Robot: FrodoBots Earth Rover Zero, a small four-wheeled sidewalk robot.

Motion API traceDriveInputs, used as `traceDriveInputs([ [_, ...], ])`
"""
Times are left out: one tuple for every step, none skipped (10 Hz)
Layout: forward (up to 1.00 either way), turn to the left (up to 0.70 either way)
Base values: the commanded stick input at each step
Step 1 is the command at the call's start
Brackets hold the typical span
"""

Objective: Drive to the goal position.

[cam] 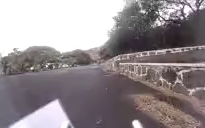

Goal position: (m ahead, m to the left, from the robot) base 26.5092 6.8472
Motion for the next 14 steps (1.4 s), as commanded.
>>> traceDriveInputs([
  [1.00,0.00],
  [1.00,0.00],
  [1.00,0.00],
  [1.00,0.00],
  [1.00,0.00],
  [1.00,0.00],
  [1.00,0.00],
  [1.00,0.00],
  [1.00,0.00],
  [1.00,0.00],
  [1.00,0.00],
  [1.00,0.00],
  [1.00,0.00],
  [1.00,0.00],
])
